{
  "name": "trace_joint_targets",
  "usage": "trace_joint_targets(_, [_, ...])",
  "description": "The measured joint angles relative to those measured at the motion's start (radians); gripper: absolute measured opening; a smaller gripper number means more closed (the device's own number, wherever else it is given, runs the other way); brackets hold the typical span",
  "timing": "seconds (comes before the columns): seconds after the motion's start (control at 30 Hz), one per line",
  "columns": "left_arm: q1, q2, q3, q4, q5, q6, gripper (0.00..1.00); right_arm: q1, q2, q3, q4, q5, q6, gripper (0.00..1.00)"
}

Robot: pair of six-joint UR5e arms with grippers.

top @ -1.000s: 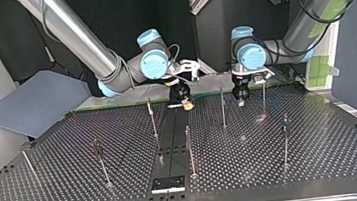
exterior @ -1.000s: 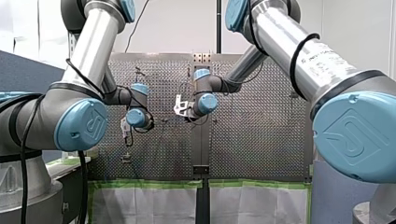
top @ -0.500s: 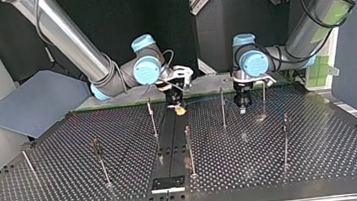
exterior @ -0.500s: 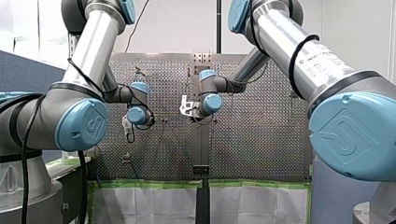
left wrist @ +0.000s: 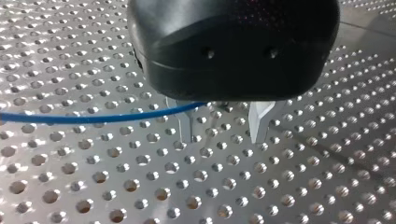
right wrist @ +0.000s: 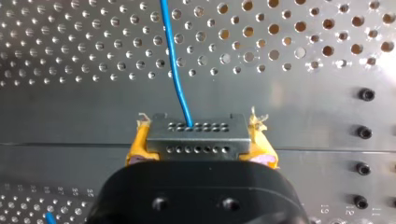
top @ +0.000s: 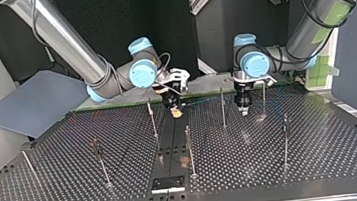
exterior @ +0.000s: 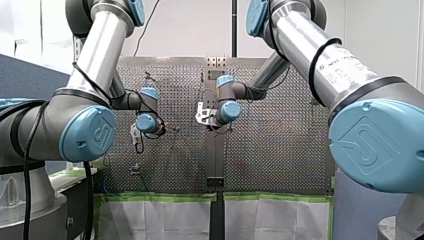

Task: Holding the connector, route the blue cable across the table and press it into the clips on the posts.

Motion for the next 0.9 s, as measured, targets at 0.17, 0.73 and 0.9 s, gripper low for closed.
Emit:
trace_joint_targets(0.17, [-0.001,0.004,0.000,-0.042,-0.001,0.006,1.00,-0.005,0.000,0.000,0.000,-0.004,0.000,0.00])
trace_joint_targets(0.73, [-0.042,0.128,-0.049,-0.211,-0.125,0.043,1.00,-0.024,0.000,0.000,0.007,-0.005,-0.001,0.00])
trace_joint_targets(0.9, [-0.069,0.168,-0.087,-0.239,-0.130,0.052,1.00,-0.028,0.000,0.000,0.012,-0.006,-0.002,0.00])
